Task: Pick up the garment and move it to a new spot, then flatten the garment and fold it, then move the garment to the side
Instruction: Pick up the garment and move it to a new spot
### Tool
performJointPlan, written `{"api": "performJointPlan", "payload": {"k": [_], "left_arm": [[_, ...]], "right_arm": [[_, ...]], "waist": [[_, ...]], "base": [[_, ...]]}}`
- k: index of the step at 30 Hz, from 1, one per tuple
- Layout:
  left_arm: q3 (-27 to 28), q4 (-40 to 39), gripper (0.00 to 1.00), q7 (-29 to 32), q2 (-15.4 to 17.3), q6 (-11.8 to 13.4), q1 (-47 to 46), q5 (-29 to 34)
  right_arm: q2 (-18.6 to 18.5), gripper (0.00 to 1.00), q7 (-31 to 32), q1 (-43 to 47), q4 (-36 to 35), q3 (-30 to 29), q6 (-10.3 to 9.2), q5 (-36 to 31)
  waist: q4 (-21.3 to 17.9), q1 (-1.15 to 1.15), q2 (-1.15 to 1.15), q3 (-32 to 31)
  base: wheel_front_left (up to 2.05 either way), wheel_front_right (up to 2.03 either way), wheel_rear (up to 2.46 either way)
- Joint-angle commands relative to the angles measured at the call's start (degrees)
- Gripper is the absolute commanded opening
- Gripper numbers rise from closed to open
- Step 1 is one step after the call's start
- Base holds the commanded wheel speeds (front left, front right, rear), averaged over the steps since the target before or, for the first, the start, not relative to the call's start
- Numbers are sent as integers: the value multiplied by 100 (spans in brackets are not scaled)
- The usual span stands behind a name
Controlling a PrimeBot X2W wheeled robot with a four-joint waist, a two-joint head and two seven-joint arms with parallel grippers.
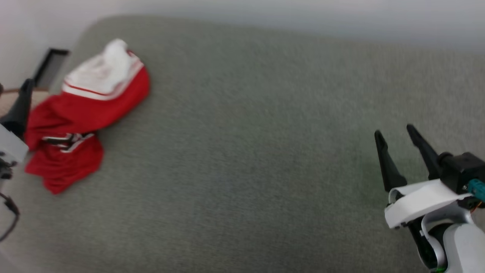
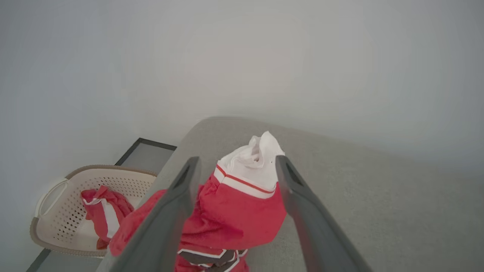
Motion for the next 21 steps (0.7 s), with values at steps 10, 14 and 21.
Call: {"api": "performJointPlan", "payload": {"k": [10,14,21], "left_arm": [[-857,1606,100,1110,405,-18,-1243,-507],[-1158,2157,100,1437,383,-17,-1557,-639],[-1632,2824,100,1668,220,-18,-1830,-816]], "right_arm": [[71,100,108,-296,-414,-29,-6,-200],[70,100,178,-389,-551,-44,-6,-206],[149,100,259,-464,-695,-50,-6,-238]], "waist": [[-774,0,0,1533],[-816,0,0,1690],[-838,0,0,1771]], "base": [[0,0,0],[0,0,0],[0,0,0]]}}
